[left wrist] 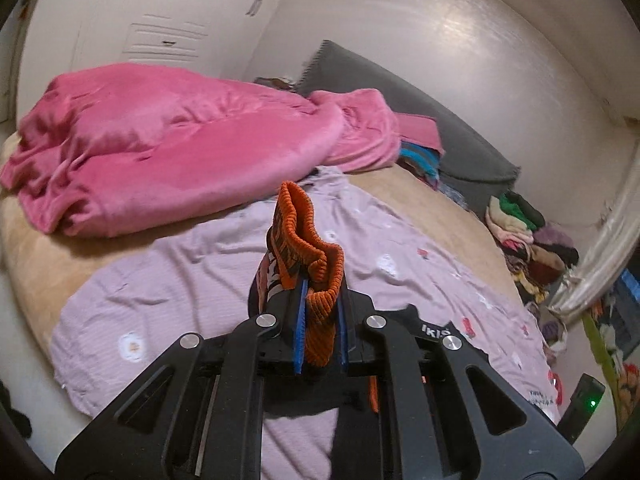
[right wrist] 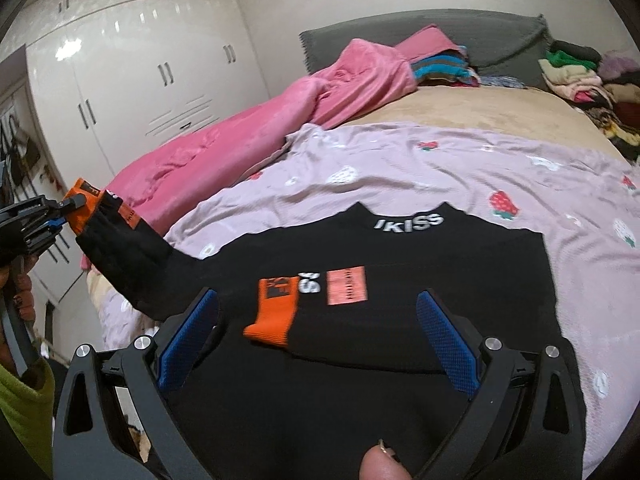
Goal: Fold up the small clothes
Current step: 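Carry the cuff across the body with the left tool, lay it down, open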
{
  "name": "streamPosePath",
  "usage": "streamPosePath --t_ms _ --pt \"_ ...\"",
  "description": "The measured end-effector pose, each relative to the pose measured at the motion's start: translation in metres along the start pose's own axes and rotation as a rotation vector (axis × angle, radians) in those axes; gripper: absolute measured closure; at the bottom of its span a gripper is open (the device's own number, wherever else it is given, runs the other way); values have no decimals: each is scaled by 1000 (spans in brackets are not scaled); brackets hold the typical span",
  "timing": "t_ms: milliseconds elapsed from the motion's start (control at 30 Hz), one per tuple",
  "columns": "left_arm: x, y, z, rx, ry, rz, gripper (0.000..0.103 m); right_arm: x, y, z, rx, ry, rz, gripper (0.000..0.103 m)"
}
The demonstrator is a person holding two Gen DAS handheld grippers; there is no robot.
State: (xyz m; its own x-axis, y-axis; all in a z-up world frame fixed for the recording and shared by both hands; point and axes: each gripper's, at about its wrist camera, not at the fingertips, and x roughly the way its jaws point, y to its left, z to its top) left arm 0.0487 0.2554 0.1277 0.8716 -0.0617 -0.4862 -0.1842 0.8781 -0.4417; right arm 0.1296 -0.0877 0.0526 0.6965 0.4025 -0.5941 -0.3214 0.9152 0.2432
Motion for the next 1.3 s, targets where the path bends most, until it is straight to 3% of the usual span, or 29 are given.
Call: streamPosePath --t_ms 767,1300 --pt "33 -106 -20 139 86 -170 98 -51 -78 -7 152 -110 -65 4" --pt "70 -152 -55 182 213 -299 98 -68 -115 -16 224 -139 -123 4"
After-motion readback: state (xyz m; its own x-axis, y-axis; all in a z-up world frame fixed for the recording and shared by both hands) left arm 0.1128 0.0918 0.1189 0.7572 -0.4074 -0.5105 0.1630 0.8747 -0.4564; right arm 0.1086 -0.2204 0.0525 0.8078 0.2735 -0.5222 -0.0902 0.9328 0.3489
